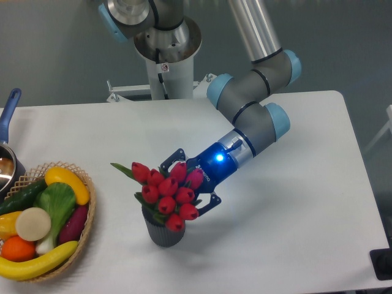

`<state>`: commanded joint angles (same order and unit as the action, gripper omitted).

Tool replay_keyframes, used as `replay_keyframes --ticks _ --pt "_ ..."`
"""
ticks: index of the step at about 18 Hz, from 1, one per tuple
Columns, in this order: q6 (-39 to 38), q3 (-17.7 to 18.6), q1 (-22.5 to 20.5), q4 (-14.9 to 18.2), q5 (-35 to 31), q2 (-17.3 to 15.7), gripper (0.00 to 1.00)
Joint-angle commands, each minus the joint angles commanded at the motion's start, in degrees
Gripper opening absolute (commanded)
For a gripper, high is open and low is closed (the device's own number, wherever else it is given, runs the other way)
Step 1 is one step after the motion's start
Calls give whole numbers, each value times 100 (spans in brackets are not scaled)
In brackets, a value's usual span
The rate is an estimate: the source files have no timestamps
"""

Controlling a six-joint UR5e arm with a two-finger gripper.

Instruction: Insert the flowers into the vase

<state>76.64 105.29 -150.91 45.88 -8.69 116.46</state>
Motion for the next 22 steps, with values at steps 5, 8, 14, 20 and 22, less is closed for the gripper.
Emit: replay_keyframes --ticks 5,8,14,20,22 --pt "-9 0 -131 9 -527 -316 100" --pt "-9 70 -202 0 -931 -553 100" --pt "0 149 -193 -9 -1494 -887 100" --pt "17 237 -185 -18 -1759 -967 100" --pt "26 229 -193 -9 -1767 -958 100"
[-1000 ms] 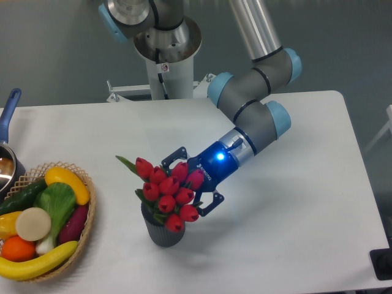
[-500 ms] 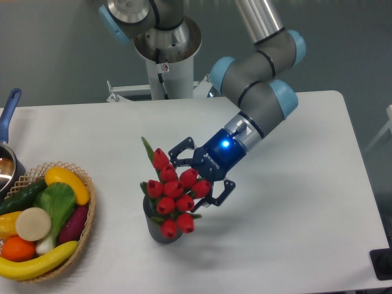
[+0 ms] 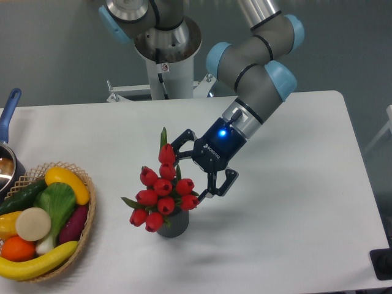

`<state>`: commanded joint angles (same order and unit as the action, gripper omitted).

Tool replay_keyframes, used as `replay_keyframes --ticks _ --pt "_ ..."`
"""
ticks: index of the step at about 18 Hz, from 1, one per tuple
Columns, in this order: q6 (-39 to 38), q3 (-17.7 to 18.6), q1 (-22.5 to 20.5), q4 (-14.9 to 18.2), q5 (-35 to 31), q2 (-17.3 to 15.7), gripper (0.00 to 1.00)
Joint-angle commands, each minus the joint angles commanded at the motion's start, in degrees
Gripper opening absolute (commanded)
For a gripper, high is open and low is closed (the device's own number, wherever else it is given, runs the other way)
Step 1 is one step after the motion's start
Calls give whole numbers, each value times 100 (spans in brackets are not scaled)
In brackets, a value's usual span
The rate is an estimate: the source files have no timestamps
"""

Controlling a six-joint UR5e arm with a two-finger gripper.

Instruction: Insert the flowers into the vase

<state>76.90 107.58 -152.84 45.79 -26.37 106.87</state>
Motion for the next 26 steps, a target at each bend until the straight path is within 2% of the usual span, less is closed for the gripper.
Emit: replay_keyframes --ticks 3,7,11,14,17,19,21,23,24,26 --pt "0 9 -105 -17 -333 -70 100" --pt "9 -9 -456 9 -763 -491 100" --pt "9 -219 -738 9 -2309 -1001 100" --pt "9 -334 -984 35 -2706 -1282 100" --pt "96 -422 -1125 105 -3407 -1616 100" --pt "734 -440 -1213 429 -3891 -1783 100" --pt "1823 -457 -1370 920 -4305 -1959 100" --pt "2572 -527 -1625 1413 -4526 -2074 100" --pt "2793 -545 -1687 1546 -4535 -2109 100" --pt "2962 -510 -1810 1591 -4535 -2153 100"
